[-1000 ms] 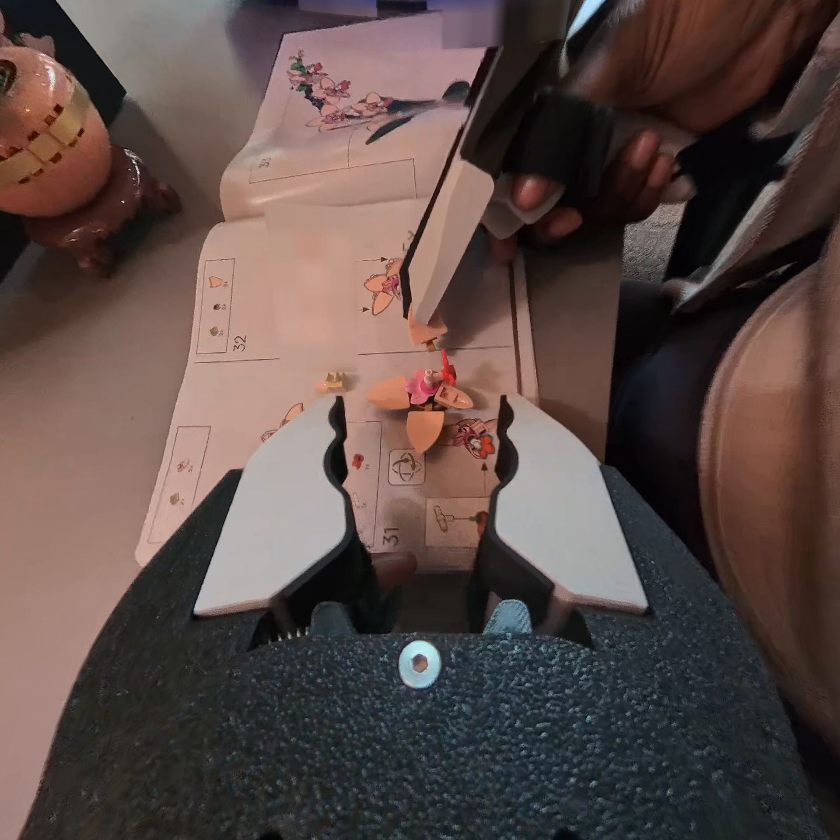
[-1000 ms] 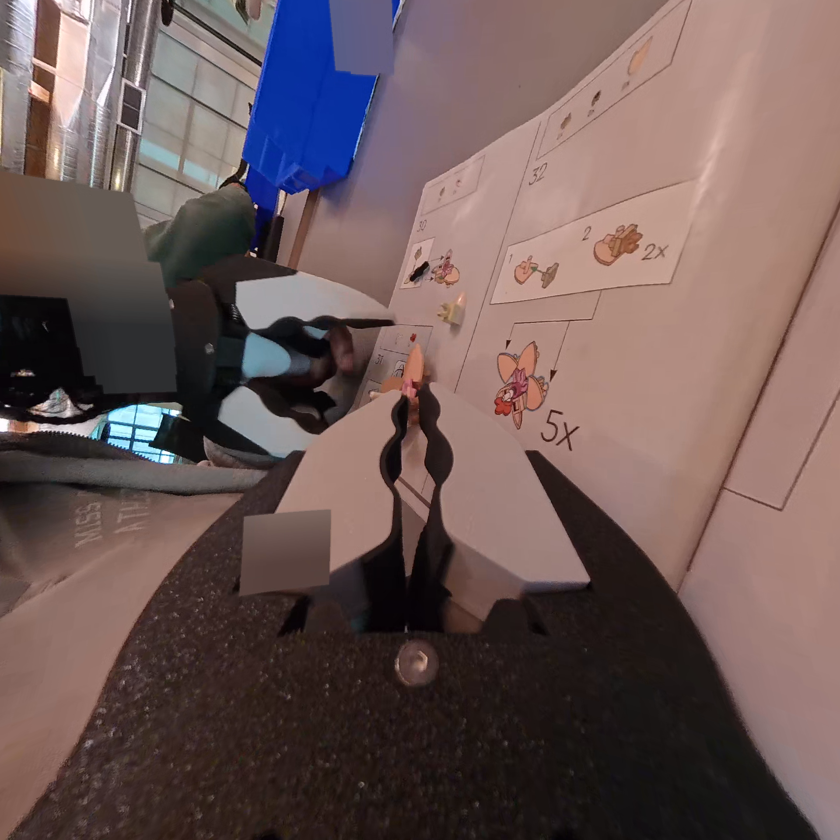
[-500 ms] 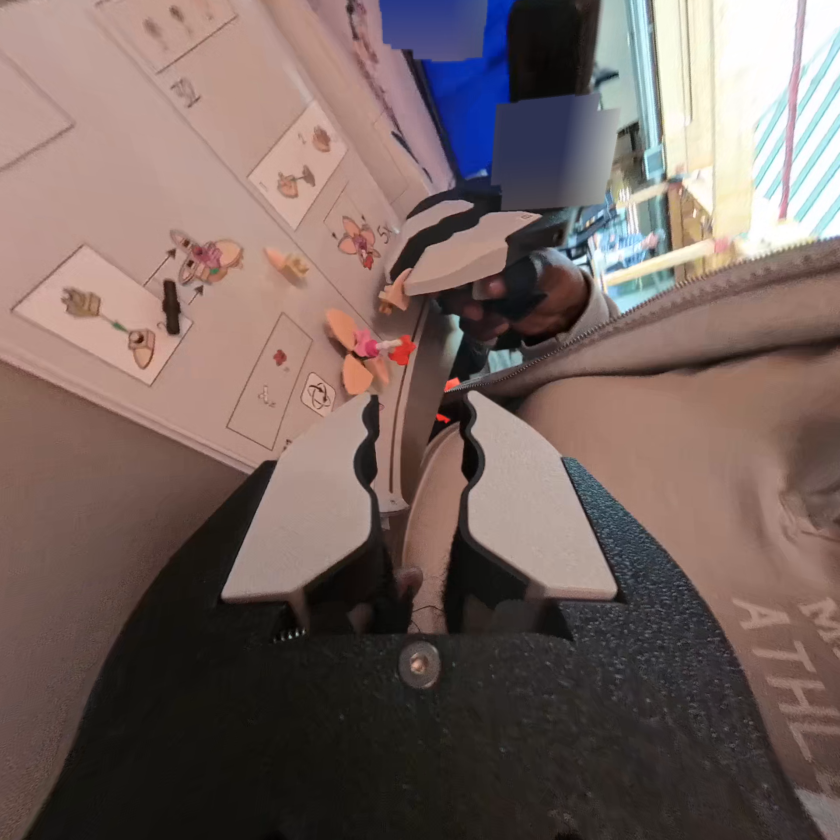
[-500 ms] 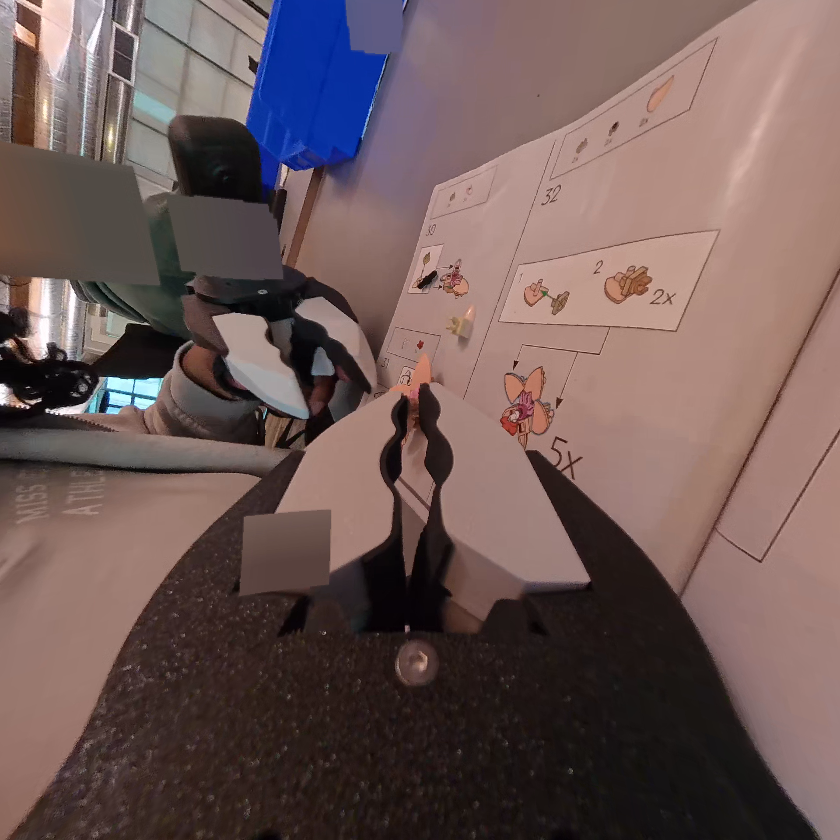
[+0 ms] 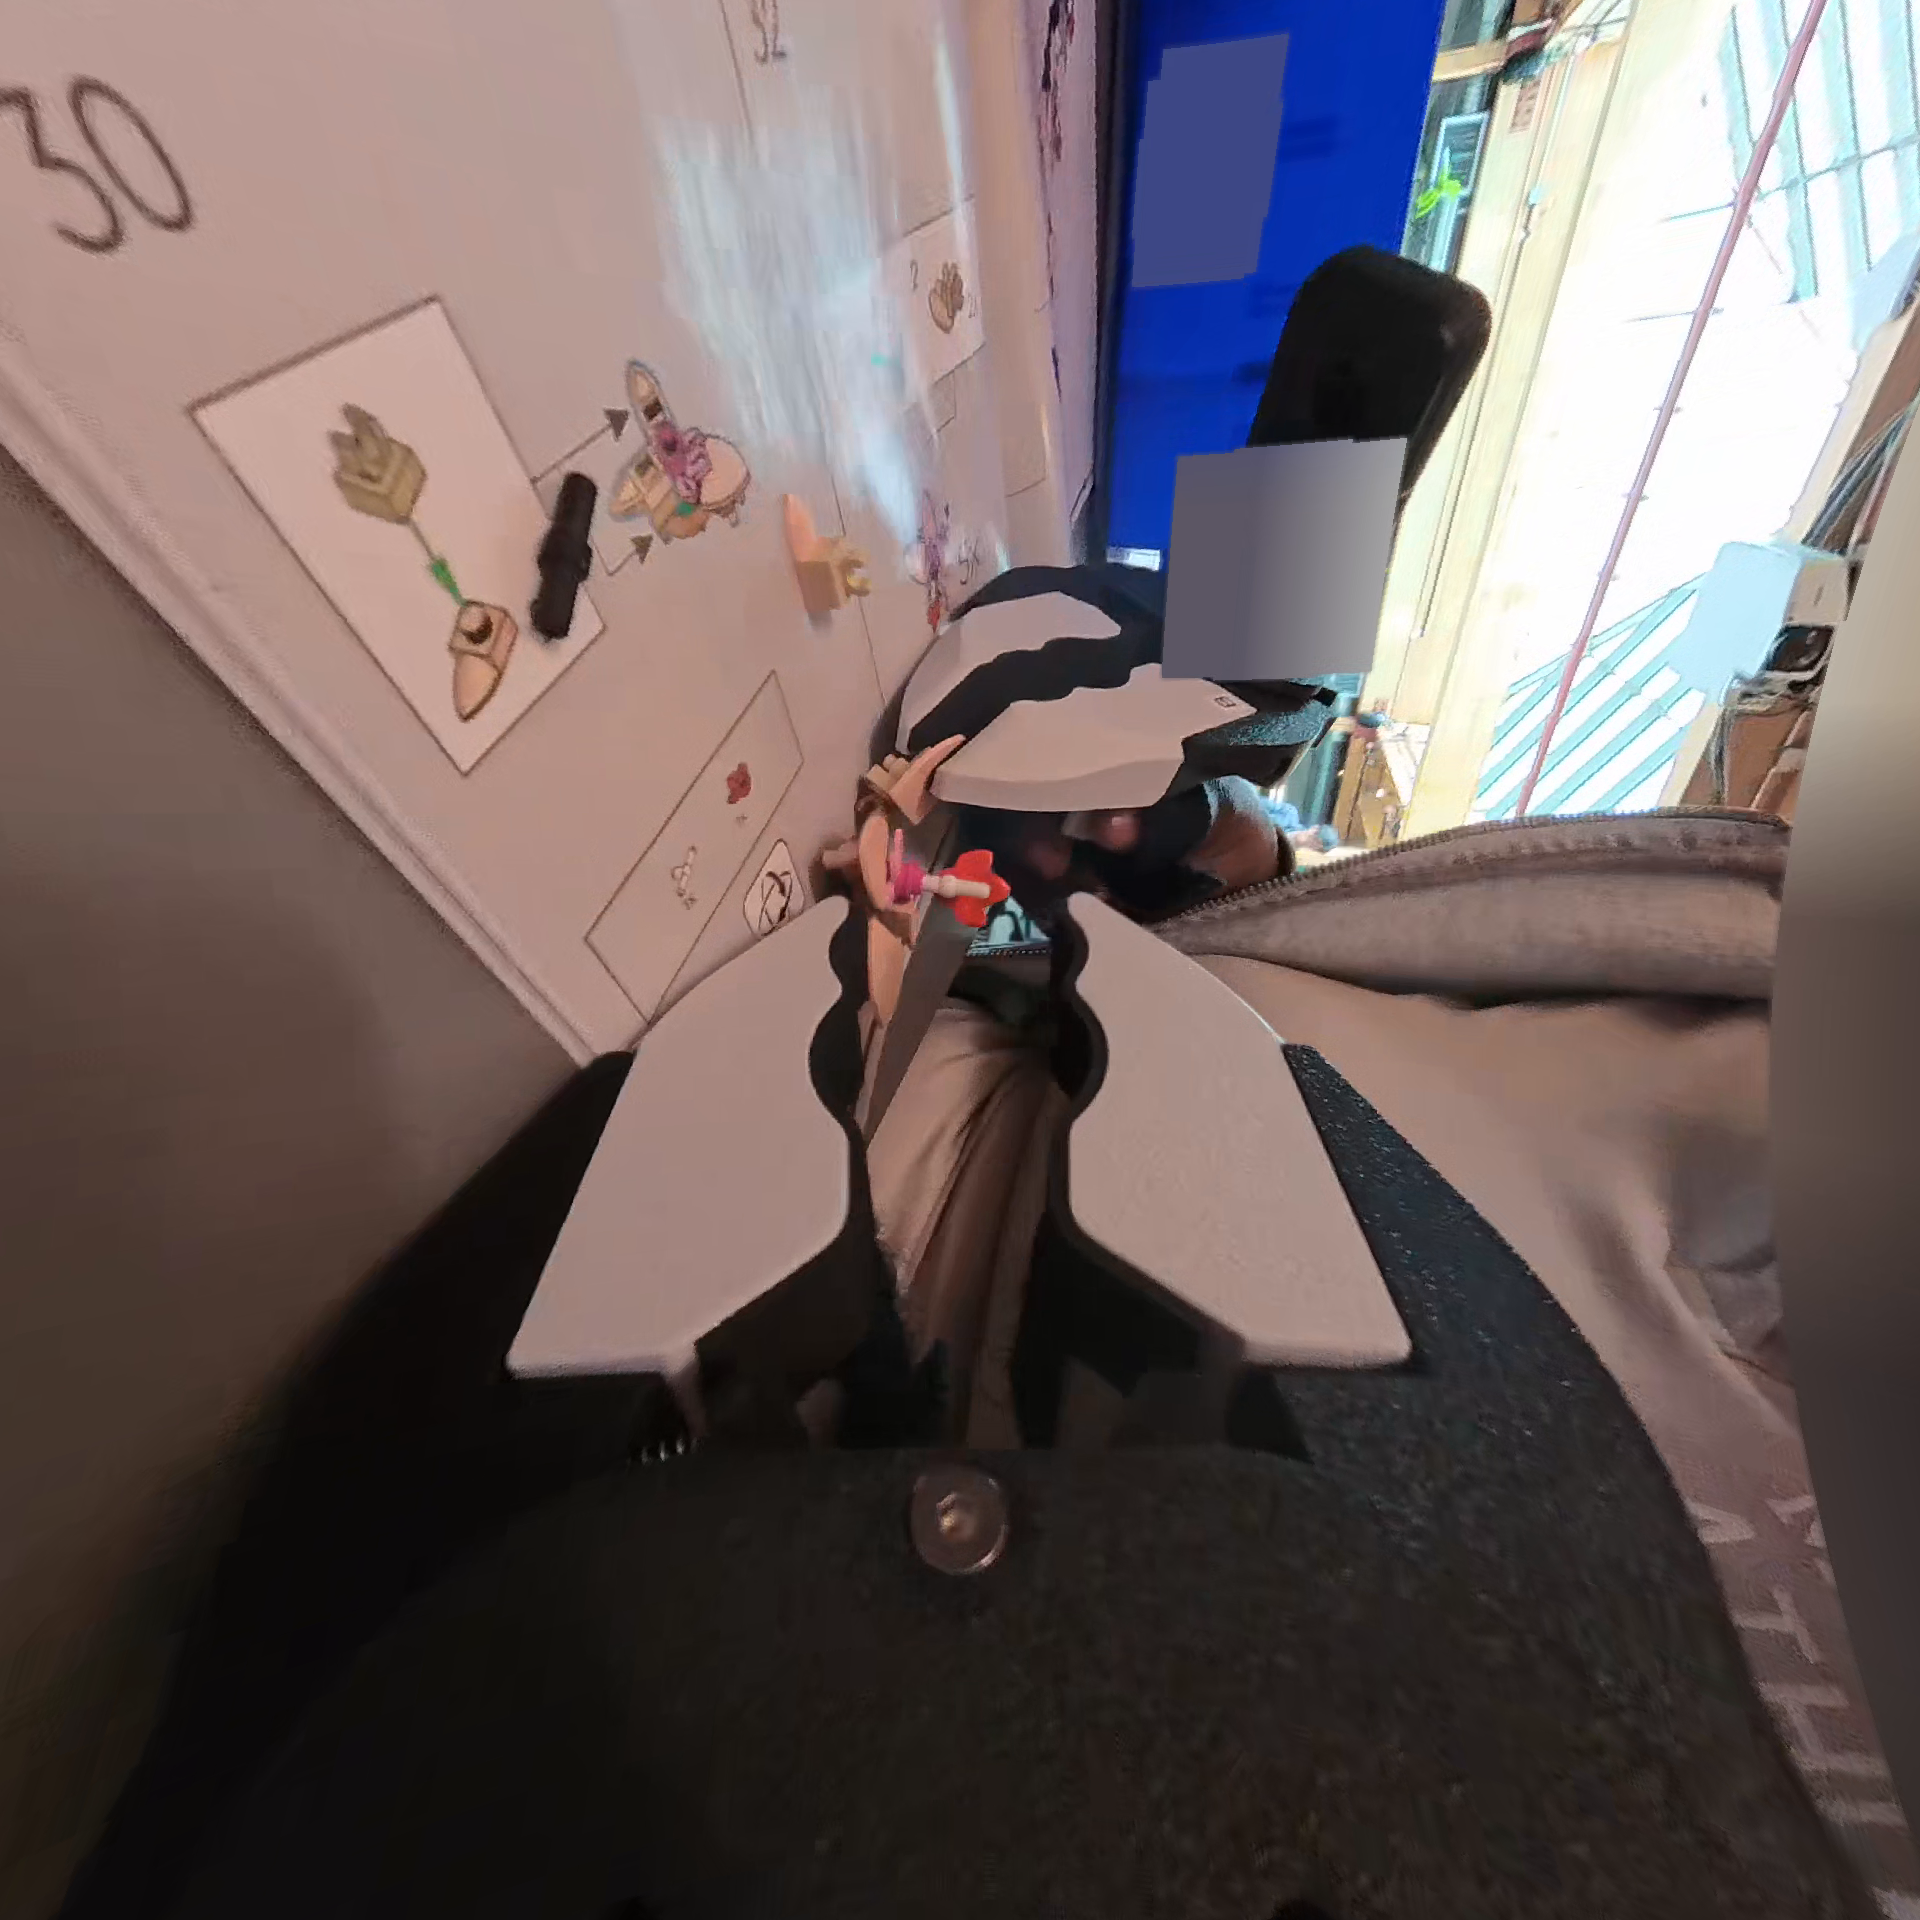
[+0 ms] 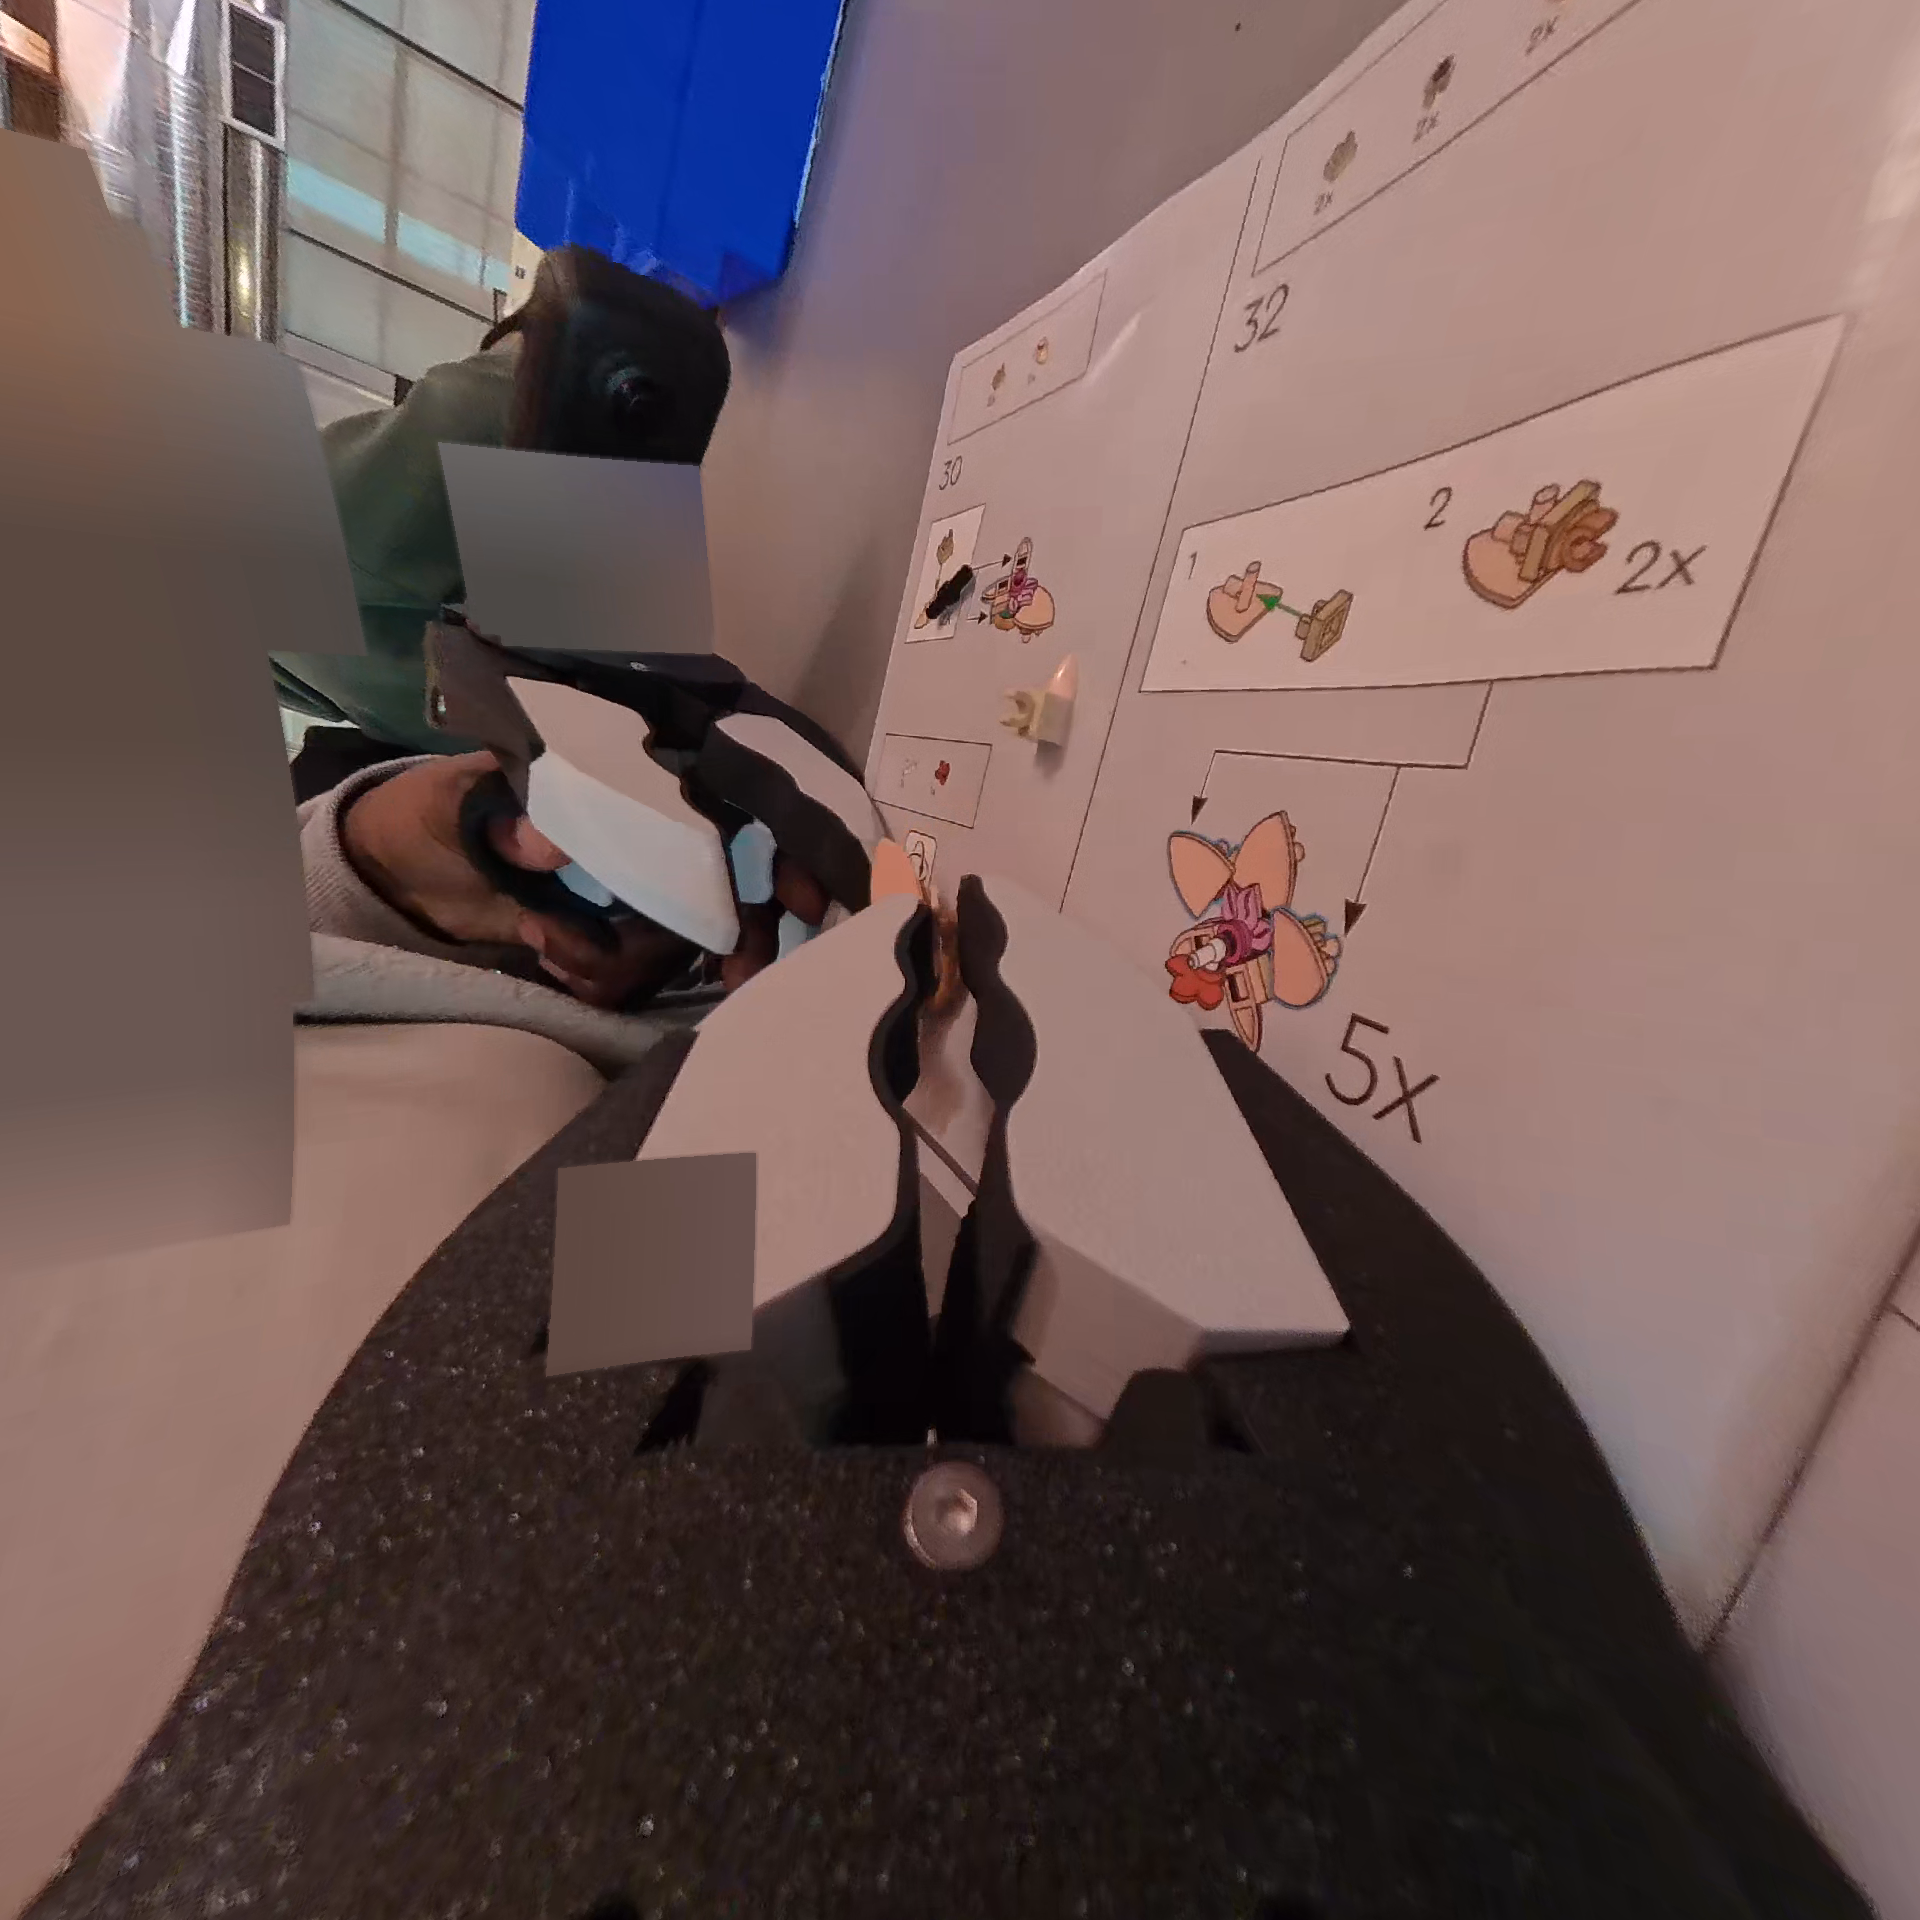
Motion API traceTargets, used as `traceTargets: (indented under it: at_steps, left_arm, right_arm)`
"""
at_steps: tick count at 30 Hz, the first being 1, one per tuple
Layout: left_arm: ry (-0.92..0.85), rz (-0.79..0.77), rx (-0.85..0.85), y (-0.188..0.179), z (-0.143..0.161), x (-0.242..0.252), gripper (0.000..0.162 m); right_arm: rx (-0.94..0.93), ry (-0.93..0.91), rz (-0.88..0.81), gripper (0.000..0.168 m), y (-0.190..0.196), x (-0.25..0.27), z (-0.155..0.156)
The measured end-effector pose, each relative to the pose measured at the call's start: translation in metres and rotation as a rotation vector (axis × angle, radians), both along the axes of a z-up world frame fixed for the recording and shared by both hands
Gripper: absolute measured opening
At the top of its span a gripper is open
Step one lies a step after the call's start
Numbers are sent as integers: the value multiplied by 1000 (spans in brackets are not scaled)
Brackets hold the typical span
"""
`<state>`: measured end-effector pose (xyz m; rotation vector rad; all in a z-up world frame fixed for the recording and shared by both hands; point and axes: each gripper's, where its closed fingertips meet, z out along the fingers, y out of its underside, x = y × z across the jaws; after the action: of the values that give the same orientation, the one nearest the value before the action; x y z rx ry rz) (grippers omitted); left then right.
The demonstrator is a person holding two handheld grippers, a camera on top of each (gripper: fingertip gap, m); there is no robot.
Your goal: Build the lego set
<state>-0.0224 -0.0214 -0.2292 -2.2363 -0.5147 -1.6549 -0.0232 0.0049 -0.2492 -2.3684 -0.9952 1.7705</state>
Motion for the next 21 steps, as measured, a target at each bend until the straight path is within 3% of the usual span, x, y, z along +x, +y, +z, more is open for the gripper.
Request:
traceTargets:
  at_steps: [9, 15, 21]
  left_arm:
    - [-5, -22, -3, 3, -1, 17, 32]
    - [290, -250, 146, -8, -15, 24, 16]
    - [426, -284, 238, -4, -21, 33, 7]
  right_arm:
    - [-42, 47, 32, 5, -7, 1, 5]
    - [-30, 92, 26, 4, -6, 4, 11]
    - [10, 132, 11, 5, -7, 6, 16]
